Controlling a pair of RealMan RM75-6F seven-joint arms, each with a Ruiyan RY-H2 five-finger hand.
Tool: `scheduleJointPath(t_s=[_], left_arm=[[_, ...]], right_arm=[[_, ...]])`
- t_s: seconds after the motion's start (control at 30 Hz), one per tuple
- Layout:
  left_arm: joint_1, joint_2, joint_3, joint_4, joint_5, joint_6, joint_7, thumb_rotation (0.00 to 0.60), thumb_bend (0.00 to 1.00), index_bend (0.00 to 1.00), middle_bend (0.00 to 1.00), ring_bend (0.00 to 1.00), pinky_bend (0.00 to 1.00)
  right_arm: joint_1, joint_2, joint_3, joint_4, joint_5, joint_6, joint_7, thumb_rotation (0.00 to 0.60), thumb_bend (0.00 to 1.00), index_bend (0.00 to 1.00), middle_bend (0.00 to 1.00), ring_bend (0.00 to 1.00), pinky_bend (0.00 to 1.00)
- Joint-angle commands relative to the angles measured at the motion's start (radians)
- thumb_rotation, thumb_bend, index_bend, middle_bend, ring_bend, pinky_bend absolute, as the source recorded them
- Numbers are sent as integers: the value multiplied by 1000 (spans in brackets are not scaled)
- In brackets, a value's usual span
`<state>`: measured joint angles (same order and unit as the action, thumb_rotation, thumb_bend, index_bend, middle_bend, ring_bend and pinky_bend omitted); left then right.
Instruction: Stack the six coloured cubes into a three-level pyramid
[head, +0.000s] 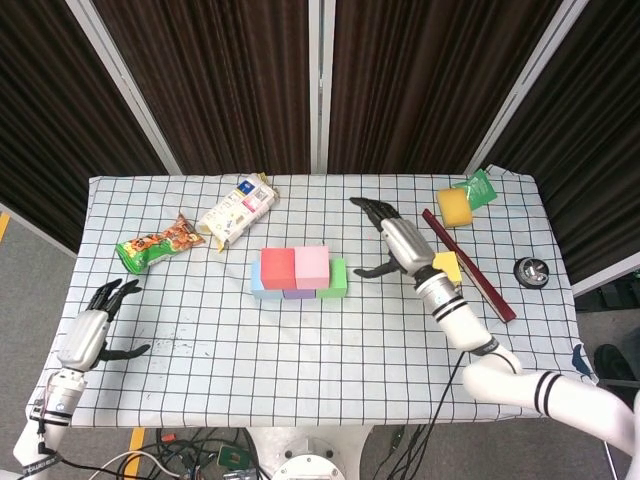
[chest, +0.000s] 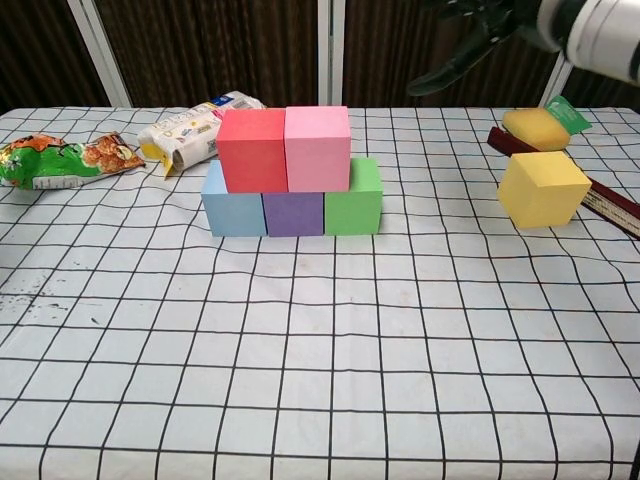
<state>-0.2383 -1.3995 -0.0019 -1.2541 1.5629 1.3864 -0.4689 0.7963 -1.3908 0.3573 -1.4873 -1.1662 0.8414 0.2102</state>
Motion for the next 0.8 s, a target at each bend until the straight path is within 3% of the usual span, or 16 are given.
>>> scheduleJointPath(t_s=[0.03, 0.33, 0.53, 0.8], left_arm=[[-2, 2, -2, -6, 1, 2, 7, 600, 0, 74, 171, 1, 31], [-10, -6, -1, -11, -1, -15, 23, 600, 0, 75, 171, 1, 31], [-16, -8, 1, -17, 1, -22, 32, 600, 0, 74, 171, 1, 31], [-16, -9, 5, -20, 1, -25, 37, 600, 0, 74, 171, 1, 31]], right_arm=[[-28, 64, -22, 0, 37, 6, -80, 600, 0, 0, 52, 0, 0], [-29, 149, -151, 123, 85, -137, -240, 600, 0, 0, 74, 0, 0], [-12, 145, -217, 204, 132, -206, -342, 600, 0, 0, 87, 0, 0], [3, 101, -256, 257, 116, -211, -410, 600, 0, 0, 89, 0, 0]])
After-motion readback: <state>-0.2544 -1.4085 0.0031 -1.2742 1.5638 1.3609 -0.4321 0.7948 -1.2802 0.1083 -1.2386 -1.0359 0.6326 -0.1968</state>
